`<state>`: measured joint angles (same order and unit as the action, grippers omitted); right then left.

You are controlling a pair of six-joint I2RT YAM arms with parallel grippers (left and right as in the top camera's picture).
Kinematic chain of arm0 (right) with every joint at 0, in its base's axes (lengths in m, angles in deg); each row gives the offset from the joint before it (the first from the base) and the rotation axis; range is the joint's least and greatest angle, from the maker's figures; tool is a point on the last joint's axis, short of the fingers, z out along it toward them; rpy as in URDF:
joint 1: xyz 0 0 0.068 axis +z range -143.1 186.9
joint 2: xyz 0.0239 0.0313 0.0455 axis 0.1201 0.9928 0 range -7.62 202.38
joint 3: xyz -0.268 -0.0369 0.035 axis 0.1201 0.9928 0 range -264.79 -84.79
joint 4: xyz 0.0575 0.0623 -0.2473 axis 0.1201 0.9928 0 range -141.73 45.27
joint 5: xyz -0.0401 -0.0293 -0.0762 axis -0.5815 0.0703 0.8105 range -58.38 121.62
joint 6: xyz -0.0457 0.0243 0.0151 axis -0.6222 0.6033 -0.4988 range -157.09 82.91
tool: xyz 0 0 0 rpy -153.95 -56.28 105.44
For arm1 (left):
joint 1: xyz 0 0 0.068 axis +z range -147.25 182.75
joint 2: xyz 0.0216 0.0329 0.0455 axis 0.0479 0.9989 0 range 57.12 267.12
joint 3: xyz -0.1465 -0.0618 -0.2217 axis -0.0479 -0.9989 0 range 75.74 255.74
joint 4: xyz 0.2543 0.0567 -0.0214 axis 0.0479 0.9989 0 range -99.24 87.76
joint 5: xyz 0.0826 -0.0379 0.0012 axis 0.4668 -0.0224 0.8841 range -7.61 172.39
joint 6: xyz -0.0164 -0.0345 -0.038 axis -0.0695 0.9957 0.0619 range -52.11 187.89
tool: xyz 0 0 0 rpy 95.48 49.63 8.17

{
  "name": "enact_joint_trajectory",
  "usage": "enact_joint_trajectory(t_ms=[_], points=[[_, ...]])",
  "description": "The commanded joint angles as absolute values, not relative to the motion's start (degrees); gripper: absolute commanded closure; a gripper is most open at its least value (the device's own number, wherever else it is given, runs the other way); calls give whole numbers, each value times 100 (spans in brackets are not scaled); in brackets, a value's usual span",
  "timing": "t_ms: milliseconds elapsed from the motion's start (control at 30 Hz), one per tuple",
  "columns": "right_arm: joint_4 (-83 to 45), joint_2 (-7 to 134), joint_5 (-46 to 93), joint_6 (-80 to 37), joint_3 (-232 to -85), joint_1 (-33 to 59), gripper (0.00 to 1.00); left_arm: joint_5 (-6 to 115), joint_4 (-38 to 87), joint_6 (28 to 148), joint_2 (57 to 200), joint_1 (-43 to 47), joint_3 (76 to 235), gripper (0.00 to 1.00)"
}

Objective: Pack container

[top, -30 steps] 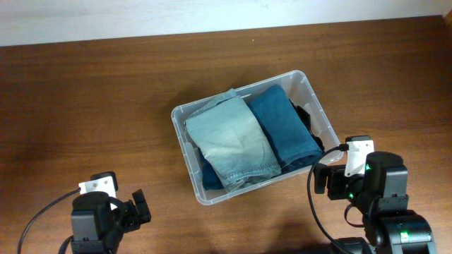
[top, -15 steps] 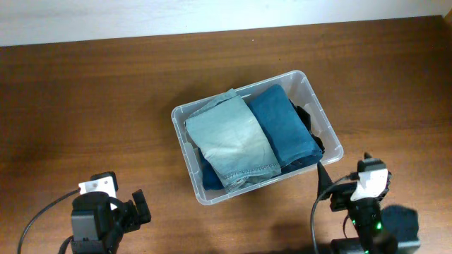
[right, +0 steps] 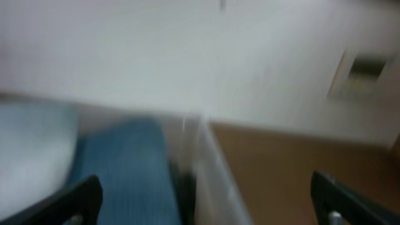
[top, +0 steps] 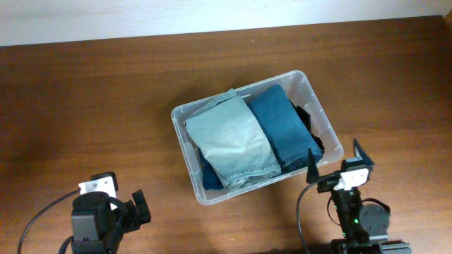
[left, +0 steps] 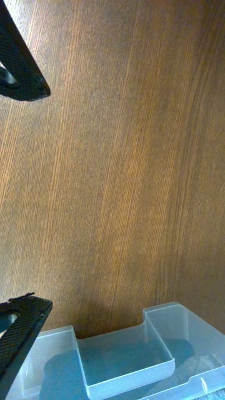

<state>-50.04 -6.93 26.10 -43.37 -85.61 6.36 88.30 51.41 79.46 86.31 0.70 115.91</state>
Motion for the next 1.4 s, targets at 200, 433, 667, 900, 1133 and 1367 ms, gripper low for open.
enact_joint_trajectory(t_ms=[200,433,667,900,1133,1367], points=[[-4790,-730,2476,-4392,-8511,656,2,8867,5134,7979,8602,105,11573,1],[-4790,-730,2476,-4392,-8511,656,1,8867,5134,7979,8602,105,11573,0],[-4790,-730,2476,-4394,-8511,656,1,8867,5134,7979,8602,105,11573,1],[-4790,-730,2476,-4394,-8511,656,2,8867,5134,7979,8602,105,11573,1],[-4790,-730,2476,-4392,-8511,656,1,8974,5265,7979,8602,105,11573,0],[-4790,-730,2476,-4392,-8511,656,2,8974,5361,7979,8521,103,11573,1]])
